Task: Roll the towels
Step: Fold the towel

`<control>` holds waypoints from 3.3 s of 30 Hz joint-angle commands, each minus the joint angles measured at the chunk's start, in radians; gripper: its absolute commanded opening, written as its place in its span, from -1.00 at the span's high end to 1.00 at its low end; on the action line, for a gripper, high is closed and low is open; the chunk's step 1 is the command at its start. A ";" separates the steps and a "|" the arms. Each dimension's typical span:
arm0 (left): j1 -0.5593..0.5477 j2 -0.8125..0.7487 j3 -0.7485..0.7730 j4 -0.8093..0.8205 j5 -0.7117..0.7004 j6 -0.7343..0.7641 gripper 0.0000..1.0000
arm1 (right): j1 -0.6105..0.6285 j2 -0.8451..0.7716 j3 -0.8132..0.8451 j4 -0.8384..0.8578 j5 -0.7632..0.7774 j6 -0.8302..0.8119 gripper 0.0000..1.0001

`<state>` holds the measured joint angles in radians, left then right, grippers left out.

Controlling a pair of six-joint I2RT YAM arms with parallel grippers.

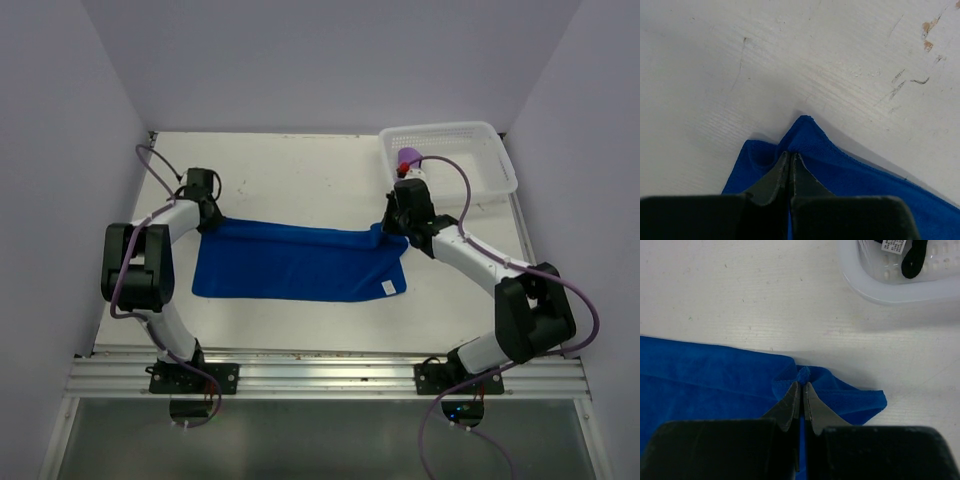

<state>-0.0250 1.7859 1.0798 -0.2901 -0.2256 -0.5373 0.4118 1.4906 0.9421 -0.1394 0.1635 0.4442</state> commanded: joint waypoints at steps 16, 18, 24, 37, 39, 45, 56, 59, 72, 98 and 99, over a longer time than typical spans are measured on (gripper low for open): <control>0.023 -0.207 0.033 0.084 -0.118 -0.043 1.00 | -0.004 -0.062 0.103 0.026 0.154 -0.030 1.00; 0.025 -0.241 0.005 0.110 -0.115 -0.050 1.00 | -0.004 -0.069 0.089 0.059 0.194 -0.021 1.00; 0.052 -0.290 -0.047 0.147 -0.093 -0.070 1.00 | -0.004 -0.082 0.058 0.167 0.197 -0.016 1.00; 0.097 -0.425 -0.184 0.210 -0.055 -0.133 1.00 | -0.004 -0.087 0.049 0.204 0.153 0.004 1.00; 0.103 -0.436 -0.202 0.218 -0.044 -0.142 1.00 | -0.002 -0.101 0.038 0.182 0.142 0.005 1.00; 0.108 -0.473 -0.259 0.229 -0.018 -0.168 1.00 | -0.004 -0.154 0.014 0.117 0.097 0.013 1.00; 0.108 -0.621 -0.392 0.189 -0.066 -0.223 1.00 | -0.004 -0.222 -0.078 0.026 -0.008 0.044 1.00; 0.108 -0.664 -0.428 0.168 -0.096 -0.245 1.00 | -0.002 -0.242 -0.121 0.026 -0.033 0.045 1.00; 0.108 -0.755 -0.528 0.094 -0.162 -0.300 1.00 | -0.002 -0.306 -0.227 -0.042 0.007 0.051 1.00; 0.108 -0.763 -0.601 0.049 -0.189 -0.322 1.00 | -0.001 -0.239 -0.344 0.055 -0.208 -0.004 0.34; 0.108 -0.760 -0.603 0.049 -0.185 -0.322 1.00 | -0.002 -0.245 -0.342 0.052 -0.213 -0.004 0.26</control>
<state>0.0719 1.0336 0.4839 -0.2577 -0.3962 -0.8463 0.4122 1.2758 0.6006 -0.1226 0.0002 0.4583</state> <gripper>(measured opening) 0.009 0.338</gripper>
